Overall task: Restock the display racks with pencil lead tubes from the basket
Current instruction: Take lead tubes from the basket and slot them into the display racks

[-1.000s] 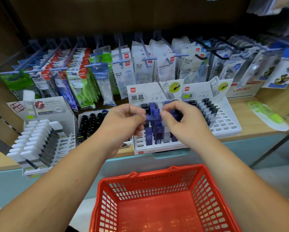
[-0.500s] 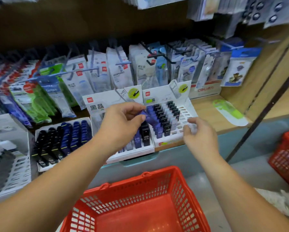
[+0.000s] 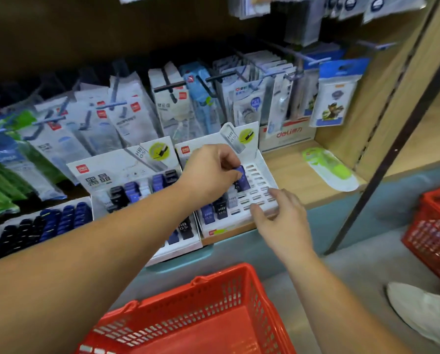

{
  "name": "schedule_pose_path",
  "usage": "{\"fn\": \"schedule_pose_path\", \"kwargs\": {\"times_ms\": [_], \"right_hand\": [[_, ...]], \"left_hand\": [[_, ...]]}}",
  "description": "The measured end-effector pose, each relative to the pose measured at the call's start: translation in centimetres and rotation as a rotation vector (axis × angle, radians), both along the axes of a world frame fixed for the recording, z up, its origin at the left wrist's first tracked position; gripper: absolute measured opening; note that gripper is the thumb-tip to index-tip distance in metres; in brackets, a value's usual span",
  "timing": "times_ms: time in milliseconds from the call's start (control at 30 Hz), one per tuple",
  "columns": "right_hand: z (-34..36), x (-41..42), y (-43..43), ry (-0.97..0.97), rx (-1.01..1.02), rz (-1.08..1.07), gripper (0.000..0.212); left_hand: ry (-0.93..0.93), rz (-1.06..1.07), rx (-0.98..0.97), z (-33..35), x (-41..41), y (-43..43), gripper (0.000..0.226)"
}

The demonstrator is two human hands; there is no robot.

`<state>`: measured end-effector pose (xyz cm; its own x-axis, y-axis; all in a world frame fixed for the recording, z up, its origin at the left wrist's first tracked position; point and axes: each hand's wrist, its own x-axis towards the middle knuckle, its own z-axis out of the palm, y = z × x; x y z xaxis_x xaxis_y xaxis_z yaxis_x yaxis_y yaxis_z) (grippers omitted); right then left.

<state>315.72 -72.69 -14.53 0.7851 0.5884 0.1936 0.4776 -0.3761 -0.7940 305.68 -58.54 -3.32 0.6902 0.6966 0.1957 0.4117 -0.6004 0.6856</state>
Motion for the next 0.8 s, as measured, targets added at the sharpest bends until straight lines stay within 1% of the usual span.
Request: {"fn": "schedule_pose_path", "kwargs": {"times_ms": [100, 200, 267, 400, 467, 567, 700, 800], "right_hand": [[0.1, -0.2, -0.1, -0.031, 0.019, -0.012, 0.052], [0.2, 0.0, -0.1, -0.038, 0.0, -0.015, 0.053], [0.1, 0.0, 0.0, -0.029, -0.004, -0.006, 0.053], [-0.3, 0.0, 0.2, -0.022, -0.004, -0.001, 0.056], [-0.1, -0.1, 0.3, -0.001, -0.013, 0.004, 0.058], [0.1, -0.3, 0.4, 0.012, -0.026, 0.028, 0.061], [0.3, -0.4, 0.2, 0.017, -0.061, 0.03, 0.063], [0.5, -0.5, 0.0, 0.026, -0.078, 0.034, 0.064]], "left_hand": [[0.021, -0.003, -0.004, -0.7, 0.4, 0.2, 0.014], [-0.037, -0.006, -0.059, -0.2, 0.4, 0.2, 0.014], [-0.053, -0.045, -0.077, 0.2, 0.0, 0.0, 0.013], [0.055, -0.11, -0.037, 0.1, -1.6, -0.7, 0.014], [0.058, -0.1, -0.019, 0.0, -2.1, -0.8, 0.014], [0.014, -0.096, -0.011, -0.1, -2.5, -0.9, 0.013], [0.112, -0.125, 0.062, -0.3, -2.9, -1.3, 0.012], [0.139, -0.086, 0.025, 0.1, -2.8, -1.5, 0.012]]}}
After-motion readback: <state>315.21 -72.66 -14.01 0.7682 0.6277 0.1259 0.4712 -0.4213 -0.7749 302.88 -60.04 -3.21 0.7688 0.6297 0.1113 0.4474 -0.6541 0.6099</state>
